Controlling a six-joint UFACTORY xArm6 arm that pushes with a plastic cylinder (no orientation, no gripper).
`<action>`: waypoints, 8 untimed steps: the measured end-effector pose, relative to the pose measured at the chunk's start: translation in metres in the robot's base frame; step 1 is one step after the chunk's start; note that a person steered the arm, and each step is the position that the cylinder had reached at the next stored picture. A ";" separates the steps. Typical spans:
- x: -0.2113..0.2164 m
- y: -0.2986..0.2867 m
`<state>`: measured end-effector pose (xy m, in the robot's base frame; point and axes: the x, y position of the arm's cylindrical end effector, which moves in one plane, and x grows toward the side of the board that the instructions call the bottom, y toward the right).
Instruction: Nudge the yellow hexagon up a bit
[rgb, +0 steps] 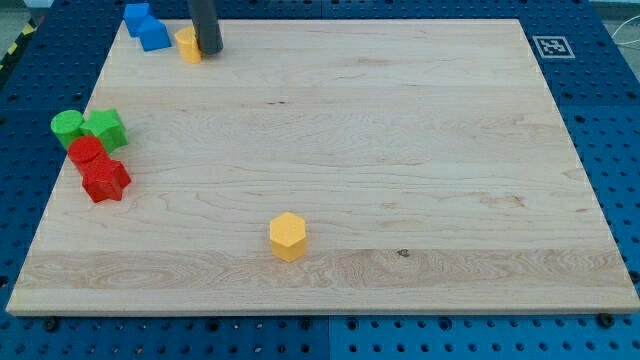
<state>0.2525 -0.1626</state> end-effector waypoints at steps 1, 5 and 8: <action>-0.004 -0.013; 0.054 0.073; 0.219 0.165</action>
<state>0.4719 0.0022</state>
